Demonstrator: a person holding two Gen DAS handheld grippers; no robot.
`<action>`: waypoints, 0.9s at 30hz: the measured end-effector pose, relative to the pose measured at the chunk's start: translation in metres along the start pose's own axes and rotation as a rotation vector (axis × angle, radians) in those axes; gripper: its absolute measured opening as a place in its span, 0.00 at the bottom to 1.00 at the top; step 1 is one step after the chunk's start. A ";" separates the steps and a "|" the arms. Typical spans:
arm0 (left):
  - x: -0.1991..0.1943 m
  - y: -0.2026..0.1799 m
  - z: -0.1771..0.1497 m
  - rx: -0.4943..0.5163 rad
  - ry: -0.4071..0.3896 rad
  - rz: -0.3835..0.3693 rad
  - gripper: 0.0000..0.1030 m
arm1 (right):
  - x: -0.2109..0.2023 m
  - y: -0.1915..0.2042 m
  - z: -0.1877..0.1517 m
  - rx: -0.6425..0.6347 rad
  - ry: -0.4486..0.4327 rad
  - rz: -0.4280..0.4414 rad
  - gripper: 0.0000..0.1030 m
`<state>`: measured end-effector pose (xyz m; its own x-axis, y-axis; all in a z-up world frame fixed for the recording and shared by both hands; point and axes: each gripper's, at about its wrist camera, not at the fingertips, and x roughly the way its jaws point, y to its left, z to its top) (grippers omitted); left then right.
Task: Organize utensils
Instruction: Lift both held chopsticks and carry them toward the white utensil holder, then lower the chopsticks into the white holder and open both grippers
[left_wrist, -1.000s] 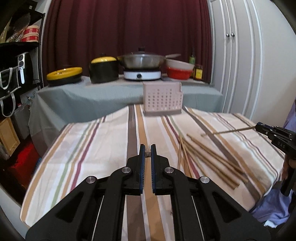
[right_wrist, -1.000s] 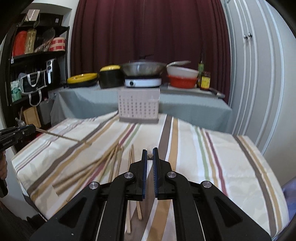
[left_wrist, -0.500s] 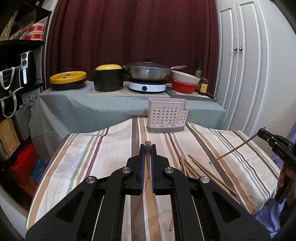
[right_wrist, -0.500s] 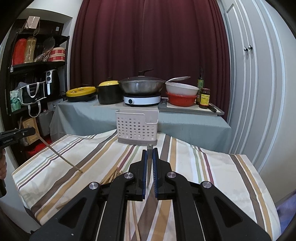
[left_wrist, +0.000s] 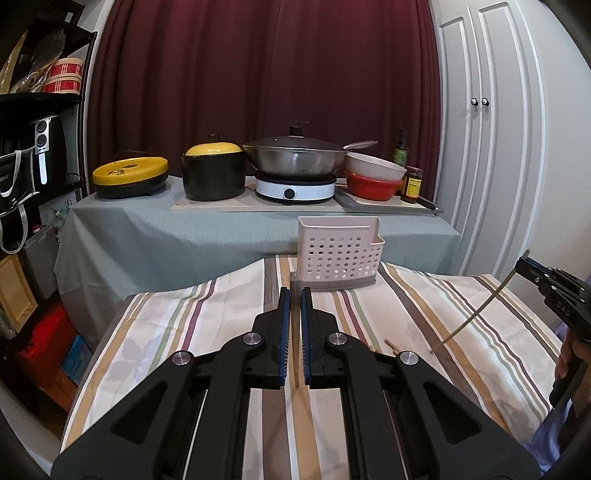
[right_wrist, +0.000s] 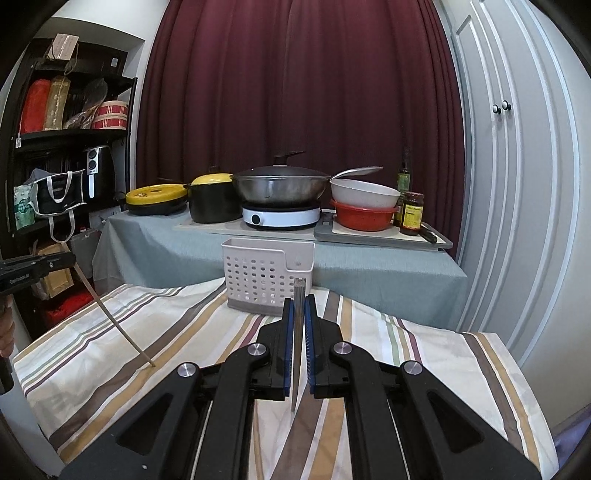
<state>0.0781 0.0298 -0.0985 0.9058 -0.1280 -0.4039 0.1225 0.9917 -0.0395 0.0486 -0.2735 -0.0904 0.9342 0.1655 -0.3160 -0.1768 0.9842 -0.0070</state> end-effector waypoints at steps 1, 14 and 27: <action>0.003 0.000 0.002 -0.005 0.000 -0.001 0.06 | 0.002 0.000 0.001 0.001 -0.002 0.000 0.06; 0.019 -0.001 0.045 -0.011 -0.047 -0.029 0.06 | 0.037 -0.002 0.037 -0.033 -0.042 0.035 0.06; 0.068 -0.009 0.139 -0.009 -0.177 -0.044 0.06 | 0.093 -0.011 0.132 -0.037 -0.209 0.096 0.06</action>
<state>0.1953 0.0104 0.0016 0.9571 -0.1706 -0.2343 0.1603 0.9851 -0.0622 0.1783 -0.2612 0.0056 0.9557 0.2714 -0.1140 -0.2755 0.9610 -0.0222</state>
